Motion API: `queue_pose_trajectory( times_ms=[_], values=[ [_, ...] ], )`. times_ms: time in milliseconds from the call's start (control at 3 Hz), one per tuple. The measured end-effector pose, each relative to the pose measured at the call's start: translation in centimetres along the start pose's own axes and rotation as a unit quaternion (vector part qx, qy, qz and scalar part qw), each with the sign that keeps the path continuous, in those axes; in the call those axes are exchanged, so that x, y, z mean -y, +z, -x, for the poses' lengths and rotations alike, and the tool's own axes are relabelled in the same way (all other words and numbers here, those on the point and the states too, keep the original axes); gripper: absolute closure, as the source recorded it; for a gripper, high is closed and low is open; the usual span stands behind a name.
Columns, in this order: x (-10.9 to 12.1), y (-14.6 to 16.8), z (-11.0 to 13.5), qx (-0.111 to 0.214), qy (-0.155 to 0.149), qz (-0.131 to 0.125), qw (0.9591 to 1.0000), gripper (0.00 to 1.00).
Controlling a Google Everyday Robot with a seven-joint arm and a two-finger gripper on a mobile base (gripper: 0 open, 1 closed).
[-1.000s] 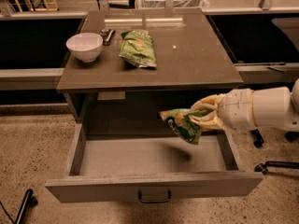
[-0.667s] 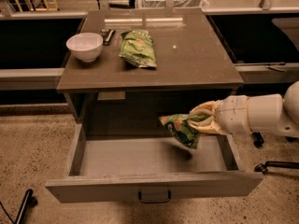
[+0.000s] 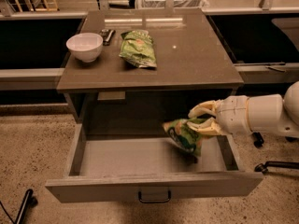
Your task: Place green rice chip bag into top drawer
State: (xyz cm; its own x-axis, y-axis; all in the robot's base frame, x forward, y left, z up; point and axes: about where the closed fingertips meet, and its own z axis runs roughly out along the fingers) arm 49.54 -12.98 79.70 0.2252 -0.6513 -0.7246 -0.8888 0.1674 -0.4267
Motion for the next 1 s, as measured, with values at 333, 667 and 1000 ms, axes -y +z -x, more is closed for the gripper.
queue_pose_trajectory(
  times_ms=[333, 667, 1000],
  values=[
    [0.0, 0.0, 0.0, 0.000, 0.000, 0.000, 1.0000, 0.07],
    [-0.6, -3.3, 3.4, 0.017, -0.015, 0.028, 0.9993, 0.00],
    [-0.6, -3.3, 3.4, 0.017, -0.015, 0.028, 0.9993, 0.00]
  ],
)
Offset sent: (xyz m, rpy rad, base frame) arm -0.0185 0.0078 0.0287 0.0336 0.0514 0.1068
